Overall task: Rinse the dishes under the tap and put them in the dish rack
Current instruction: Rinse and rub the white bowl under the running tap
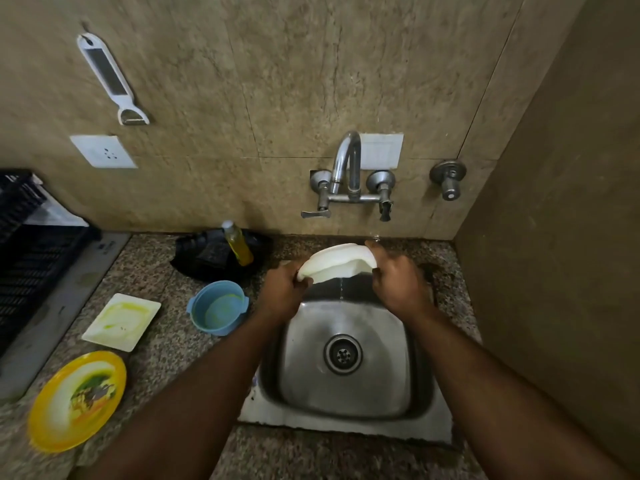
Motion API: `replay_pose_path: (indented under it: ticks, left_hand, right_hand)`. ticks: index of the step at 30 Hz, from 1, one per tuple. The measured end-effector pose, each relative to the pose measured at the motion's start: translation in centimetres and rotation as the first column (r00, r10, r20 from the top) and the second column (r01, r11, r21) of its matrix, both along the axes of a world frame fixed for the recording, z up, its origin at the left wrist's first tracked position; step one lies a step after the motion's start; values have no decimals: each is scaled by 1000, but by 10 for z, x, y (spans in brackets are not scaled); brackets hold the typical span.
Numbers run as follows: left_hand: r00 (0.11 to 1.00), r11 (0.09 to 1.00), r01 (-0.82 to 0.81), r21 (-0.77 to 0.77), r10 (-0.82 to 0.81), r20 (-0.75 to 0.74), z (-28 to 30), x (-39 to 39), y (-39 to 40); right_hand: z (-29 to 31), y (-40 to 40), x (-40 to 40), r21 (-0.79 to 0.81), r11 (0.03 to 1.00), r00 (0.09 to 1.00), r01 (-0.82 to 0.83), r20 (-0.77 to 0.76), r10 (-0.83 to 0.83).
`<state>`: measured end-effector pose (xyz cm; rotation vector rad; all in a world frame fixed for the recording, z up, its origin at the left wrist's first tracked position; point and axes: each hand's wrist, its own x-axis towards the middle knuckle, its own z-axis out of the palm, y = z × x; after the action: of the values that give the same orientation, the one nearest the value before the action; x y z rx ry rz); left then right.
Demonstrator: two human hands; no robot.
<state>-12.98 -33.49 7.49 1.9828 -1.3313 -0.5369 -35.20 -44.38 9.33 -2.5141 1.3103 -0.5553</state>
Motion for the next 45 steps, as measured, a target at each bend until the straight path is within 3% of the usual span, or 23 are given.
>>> replay_pose_path:
  ticks: [7, 9, 12, 16, 19, 20, 22, 27, 29, 31, 33, 35, 39, 41, 45]
  left_hand:
    - [999, 999, -33, 20, 33, -8, 2, -5, 9]
    - [996, 999, -37, 23, 38, -82, 2, -6, 11]
    - [943, 991, -85, 106, 114, -312, -8, -2, 12]
    - [641, 962, -173, 212, 274, -717, 8, -15, 14]
    - [324, 935, -259, 243, 321, -890, 23, -23, 14]
    - [263, 927, -283, 245, 321, -910, 25, -24, 13]
    - [248, 910, -324, 261, 348, -904, 25, -27, 11]
    - [342, 886, -234, 400, 460, -819, 11, -28, 3]
    - [287, 853, -219, 473, 520, -805, 6, -28, 4]
    - [237, 830, -237, 505, 553, -799, 4, -31, 6]
    - [210, 822, -281, 495, 556, -804, 0, -33, 8]
    - [194, 815, -322, 481, 554, -810, -6, -32, 9]
    - [211, 812, -385, 439, 541, -814, -13, -25, 14]
    - [280, 828, -389, 405, 525, -804, -2, -28, 19]
    - [407, 872, -364, 326, 464, -787, 4, -30, 29]
  right_hand:
    - [-13, 12, -3, 19, 999, 999, -37, 3, 37]
    - [-14, 14, -4, 22, 999, 999, -39, 2, 39]
    - [-17, 13, -6, 7, 999, 999, -36, 11, 36]
    - [-21, 16, -8, -41, 998, 998, -51, 37, 53]
    - [-28, 18, -13, -72, 995, 996, -71, 41, 74]
    - [-30, 19, -14, -77, 994, 996, -76, 37, 79]
    - [-32, 21, -15, -69, 994, 995, -83, 46, 86]
    - [-28, 28, -8, -52, 991, 974, -126, 184, 133]
    - [-28, 28, -7, 21, 993, 948, -115, 301, 103]
    - [-29, 28, -6, 215, 975, 906, -60, 421, -37]
    - [-31, 29, -3, 517, 853, 810, -71, 528, -253]
    - [-35, 26, -1, 756, 625, 676, -191, 563, -474]
    - [-36, 13, -2, 898, 223, 540, -380, 410, -735]
    - [-36, 11, -2, 939, 105, 546, -326, 278, -790]
    - [-35, 15, -2, 981, -8, 721, -194, 137, -679]
